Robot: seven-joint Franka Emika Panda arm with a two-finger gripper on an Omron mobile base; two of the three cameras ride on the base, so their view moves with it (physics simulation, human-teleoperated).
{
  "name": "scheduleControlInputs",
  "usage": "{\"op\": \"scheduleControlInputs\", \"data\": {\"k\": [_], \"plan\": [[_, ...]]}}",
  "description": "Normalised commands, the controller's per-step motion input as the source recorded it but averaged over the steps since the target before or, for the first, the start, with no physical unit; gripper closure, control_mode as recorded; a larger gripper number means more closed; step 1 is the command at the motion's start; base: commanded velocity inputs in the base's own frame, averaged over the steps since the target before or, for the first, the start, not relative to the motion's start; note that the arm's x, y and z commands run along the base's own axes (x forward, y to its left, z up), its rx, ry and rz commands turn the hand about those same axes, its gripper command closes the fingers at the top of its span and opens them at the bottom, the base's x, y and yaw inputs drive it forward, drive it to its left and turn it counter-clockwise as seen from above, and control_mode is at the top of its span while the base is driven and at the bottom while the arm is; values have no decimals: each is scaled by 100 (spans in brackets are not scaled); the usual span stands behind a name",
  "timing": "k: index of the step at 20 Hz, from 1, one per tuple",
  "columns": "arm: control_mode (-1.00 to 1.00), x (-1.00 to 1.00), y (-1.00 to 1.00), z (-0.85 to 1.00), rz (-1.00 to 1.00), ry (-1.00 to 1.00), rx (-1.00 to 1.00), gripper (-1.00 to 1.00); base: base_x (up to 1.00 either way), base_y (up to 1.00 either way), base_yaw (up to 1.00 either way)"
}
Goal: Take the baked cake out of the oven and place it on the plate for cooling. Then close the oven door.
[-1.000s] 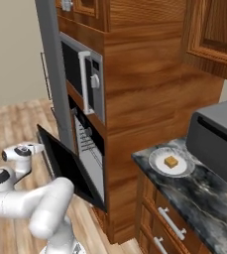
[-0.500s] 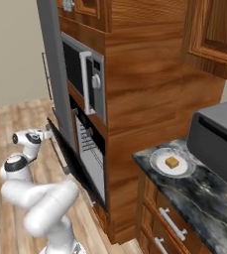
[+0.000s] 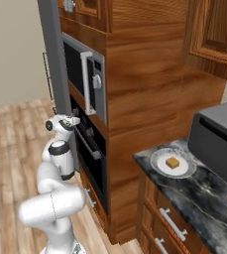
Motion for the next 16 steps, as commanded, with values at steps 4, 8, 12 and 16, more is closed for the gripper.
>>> {"op": "scheduleControlInputs", "data": {"k": [4, 8, 12, 16], "plan": [[-100, 57, -100, -100, -10, -6, -6, -100, 0, 0, 0], [-100, 24, -100, -100, -11, -13, -18, -100, 0, 0, 0], [-100, 15, -100, -96, -23, -2, -24, -100, 0, 0, 0], [-100, 17, -100, -52, -30, 14, -36, -100, 0, 0, 0]]}}
